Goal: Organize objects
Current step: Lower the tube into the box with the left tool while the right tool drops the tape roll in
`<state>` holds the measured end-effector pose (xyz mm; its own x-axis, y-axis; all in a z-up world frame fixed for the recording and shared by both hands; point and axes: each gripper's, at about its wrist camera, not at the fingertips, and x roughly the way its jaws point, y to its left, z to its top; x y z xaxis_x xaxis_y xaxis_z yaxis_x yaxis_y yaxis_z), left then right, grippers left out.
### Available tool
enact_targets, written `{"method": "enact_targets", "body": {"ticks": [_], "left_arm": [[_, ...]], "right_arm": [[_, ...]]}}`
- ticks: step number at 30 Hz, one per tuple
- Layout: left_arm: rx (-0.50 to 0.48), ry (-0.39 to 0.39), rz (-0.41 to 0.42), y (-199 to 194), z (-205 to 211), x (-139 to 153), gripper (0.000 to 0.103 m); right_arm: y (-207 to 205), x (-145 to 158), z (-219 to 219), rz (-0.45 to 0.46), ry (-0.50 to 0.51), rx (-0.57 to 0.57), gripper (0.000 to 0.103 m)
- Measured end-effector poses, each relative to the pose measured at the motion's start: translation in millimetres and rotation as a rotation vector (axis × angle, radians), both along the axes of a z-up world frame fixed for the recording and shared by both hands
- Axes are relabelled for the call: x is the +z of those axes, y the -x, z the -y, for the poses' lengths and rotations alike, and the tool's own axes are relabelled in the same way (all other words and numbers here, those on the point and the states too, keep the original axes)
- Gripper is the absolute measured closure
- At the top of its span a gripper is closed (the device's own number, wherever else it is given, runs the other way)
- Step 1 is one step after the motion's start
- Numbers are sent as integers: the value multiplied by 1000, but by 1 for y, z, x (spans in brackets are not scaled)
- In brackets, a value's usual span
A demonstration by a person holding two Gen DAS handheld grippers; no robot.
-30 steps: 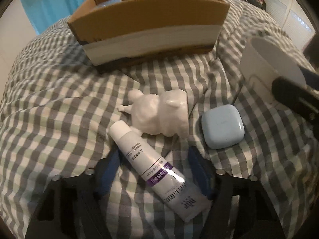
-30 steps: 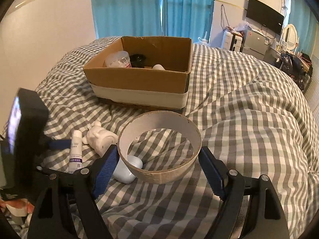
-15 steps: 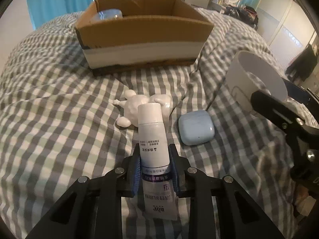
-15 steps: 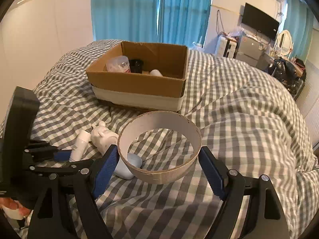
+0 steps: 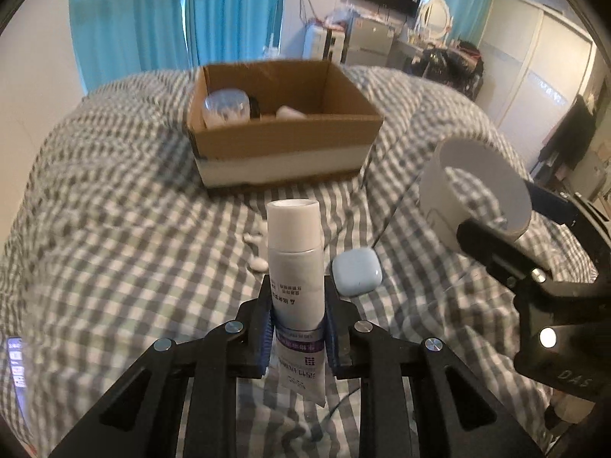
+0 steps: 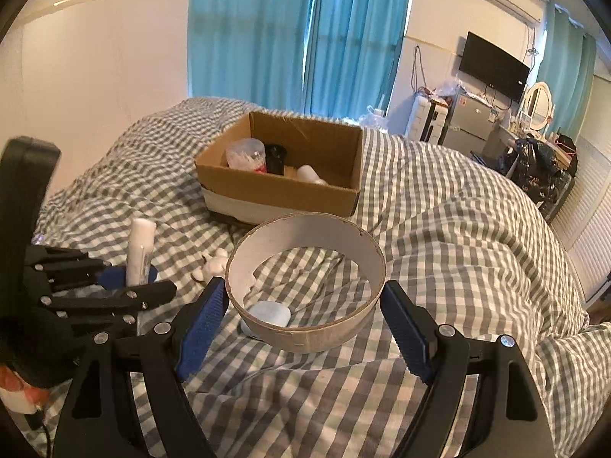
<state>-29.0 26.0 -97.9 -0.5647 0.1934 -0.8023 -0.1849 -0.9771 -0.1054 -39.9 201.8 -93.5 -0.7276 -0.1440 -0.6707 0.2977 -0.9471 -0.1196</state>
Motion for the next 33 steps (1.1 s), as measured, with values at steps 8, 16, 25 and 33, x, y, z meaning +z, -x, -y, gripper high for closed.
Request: {"method": "enact_targets", "body": {"ticks": [8,16,25,33], "left_arm": [[20,-5,-62,5,17,34,81],[20,29,-118,43,24,64,81],[35,37,-191,109,26,97,81],[41,40,-179,186,23,89,81]], "right_arm": [[-8,21,4,-46,1,19,22],[15,48,7,-86,-8,42,22],[79,79,21,-128,21,81,22],[158,89,28,-133,39,79,22]]}}
